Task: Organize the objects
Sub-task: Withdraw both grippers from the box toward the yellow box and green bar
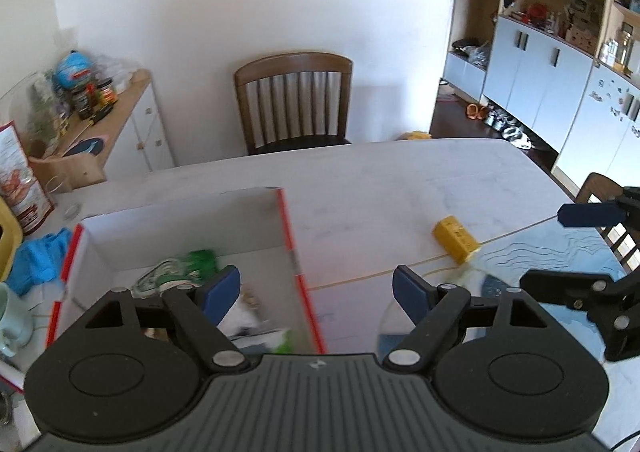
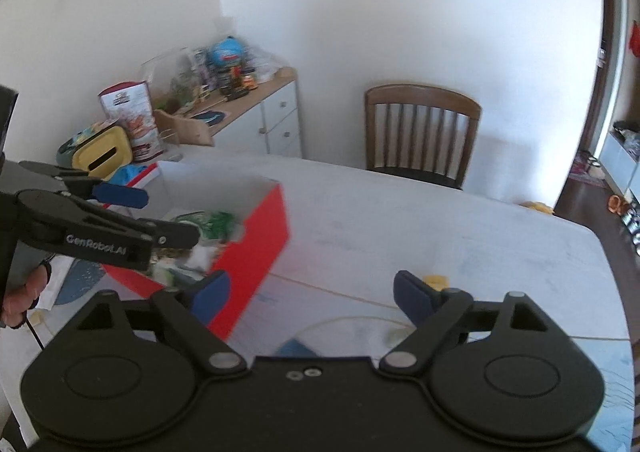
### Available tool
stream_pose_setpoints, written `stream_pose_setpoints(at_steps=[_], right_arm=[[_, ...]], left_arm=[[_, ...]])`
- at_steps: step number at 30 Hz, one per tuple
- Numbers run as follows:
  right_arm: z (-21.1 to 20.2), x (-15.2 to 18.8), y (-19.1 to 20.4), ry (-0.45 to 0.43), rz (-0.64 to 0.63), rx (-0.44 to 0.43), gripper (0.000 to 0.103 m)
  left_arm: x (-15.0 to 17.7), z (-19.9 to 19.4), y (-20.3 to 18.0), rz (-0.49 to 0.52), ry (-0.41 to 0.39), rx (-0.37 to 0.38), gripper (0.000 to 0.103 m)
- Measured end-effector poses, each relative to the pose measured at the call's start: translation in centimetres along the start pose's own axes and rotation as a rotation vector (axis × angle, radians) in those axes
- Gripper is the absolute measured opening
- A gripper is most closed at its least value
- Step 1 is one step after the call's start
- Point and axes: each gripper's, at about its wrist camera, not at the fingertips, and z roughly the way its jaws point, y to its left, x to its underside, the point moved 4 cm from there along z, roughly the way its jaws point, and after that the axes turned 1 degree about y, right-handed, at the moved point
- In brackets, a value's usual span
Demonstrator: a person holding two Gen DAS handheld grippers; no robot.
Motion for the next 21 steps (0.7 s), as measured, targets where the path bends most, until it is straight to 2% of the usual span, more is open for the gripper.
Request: stream_pose_setpoints(at_steps=[3,5,6,10,16,21], right_arm=[[-0.6,0.6,-2.7,0.001,0.022,0.012,0.091],[-0.9,1.0,-4.5,0.003,0.036,0.027,0.091],[-1.0,1.2,-5.3,0.006,0.044,0.033,0.091],[-0.7,1.4,-9.1,0.019,0.088,0.059,0.091],[1.7,1.6,-14.4,0.078,0.187,0.051,0.091],[4.5,1.8,-16.7,0.126,0.204,0.045,0.091]], left_arm=[[-0.2,0.9,-2.1,0.012,0.000,0.016,0.087],[-0.2,1.7,-3.4,0.015,0.009,0.027,0.096],[-0.2,2.1,-4.0,0.016,0.013,0.031,0.097],[0.0,3.9,-6.9,0.036,0.024,0.050,0.099],[0.6,7.1,-10.7,0.054,0.035,0.066,0.100],[1.6,10.4,-12.6,0.041,0.065,0.061,0.100]])
